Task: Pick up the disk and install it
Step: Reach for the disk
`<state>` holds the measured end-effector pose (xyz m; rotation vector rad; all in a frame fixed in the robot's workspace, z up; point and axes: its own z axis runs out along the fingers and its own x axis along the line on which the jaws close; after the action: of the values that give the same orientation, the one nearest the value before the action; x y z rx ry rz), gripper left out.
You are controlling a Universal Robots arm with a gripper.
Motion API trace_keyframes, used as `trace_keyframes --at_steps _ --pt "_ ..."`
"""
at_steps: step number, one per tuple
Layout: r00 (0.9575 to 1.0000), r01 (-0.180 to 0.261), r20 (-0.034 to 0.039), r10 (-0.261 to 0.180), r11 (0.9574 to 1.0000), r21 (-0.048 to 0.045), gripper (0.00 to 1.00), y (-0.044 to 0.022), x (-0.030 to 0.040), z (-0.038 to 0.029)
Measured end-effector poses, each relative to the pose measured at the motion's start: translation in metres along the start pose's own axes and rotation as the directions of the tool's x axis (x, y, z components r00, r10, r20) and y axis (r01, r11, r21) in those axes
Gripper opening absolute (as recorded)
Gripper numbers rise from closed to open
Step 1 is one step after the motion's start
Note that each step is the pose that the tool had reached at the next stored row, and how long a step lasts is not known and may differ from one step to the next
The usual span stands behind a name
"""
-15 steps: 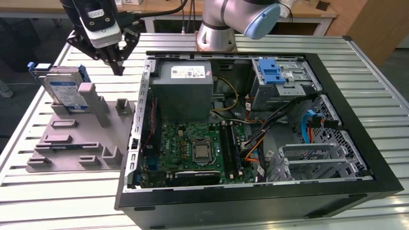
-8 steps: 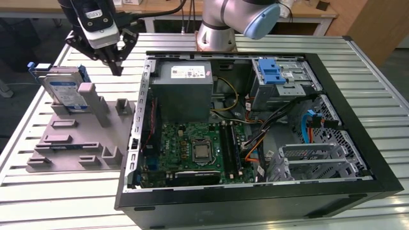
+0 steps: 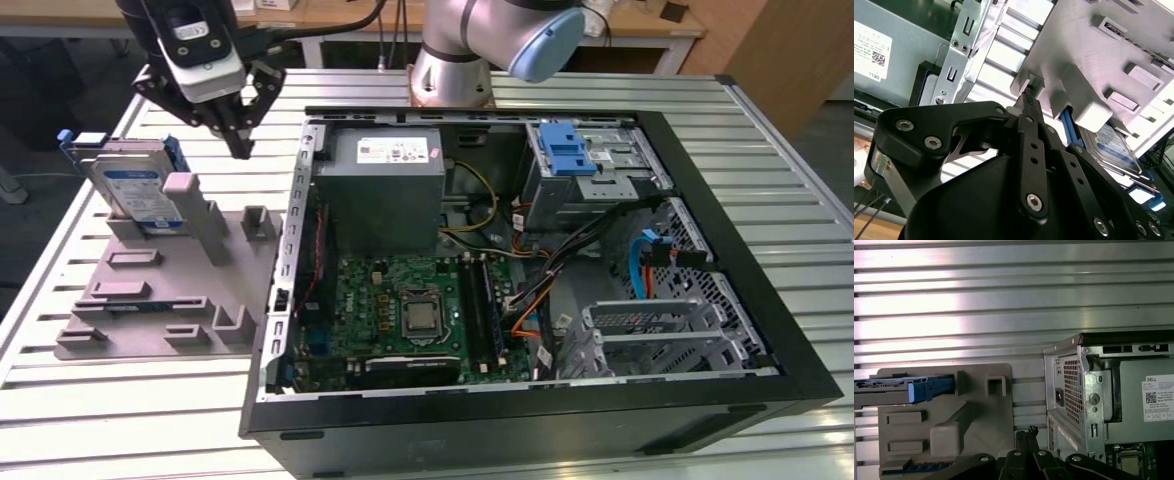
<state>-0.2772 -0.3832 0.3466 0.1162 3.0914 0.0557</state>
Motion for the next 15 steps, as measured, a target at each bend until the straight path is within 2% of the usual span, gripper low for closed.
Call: trace_keyframes --at_steps 15 --pt "1.0000 0.000 -0.0022 0.000 1.0000 0.0002 0.11 -0.0001 0.0065 0.0012"
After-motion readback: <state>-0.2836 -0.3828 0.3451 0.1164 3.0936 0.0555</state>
